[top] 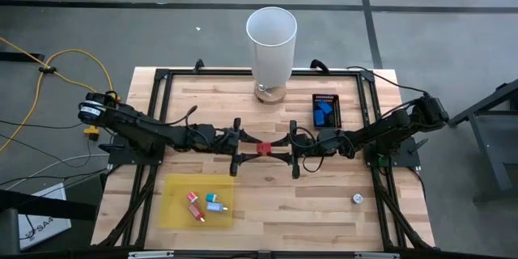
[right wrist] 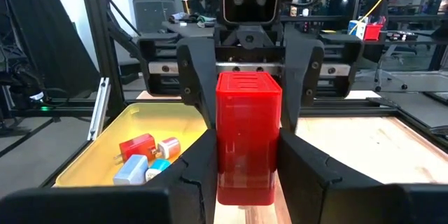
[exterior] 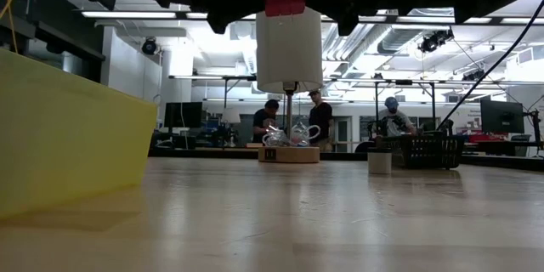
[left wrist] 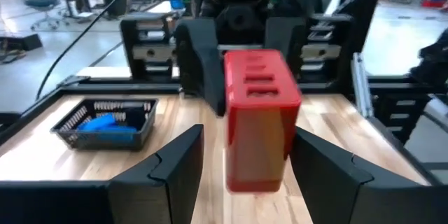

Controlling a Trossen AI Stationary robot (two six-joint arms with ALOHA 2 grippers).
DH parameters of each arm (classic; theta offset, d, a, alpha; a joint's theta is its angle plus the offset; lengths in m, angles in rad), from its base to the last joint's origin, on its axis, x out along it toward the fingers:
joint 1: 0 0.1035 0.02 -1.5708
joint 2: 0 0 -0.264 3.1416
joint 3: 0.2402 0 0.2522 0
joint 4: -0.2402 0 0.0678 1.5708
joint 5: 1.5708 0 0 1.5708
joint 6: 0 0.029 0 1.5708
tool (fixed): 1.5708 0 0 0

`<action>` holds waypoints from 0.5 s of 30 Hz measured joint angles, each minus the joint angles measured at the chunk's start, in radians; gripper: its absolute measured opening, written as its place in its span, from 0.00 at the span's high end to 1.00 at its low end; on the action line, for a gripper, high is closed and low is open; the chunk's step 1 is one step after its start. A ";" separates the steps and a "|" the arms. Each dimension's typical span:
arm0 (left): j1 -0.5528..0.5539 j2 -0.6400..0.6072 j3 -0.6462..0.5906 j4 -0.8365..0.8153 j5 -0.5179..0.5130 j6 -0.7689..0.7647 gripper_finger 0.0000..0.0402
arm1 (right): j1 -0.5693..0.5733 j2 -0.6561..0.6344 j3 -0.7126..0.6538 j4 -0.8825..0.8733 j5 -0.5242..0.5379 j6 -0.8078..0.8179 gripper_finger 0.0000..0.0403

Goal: Pick & Place Office items
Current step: Put the red charger adapter into the yellow bin

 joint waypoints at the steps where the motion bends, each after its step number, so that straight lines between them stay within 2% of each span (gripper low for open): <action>1: 0.002 0.000 0.000 0.006 0.009 0.000 0.50 | 0.000 0.000 0.000 0.000 0.000 0.000 0.73; 15: 0.003 0.000 0.000 0.023 0.015 0.011 0.50 | 0.000 0.000 0.000 0.000 0.000 -0.001 0.73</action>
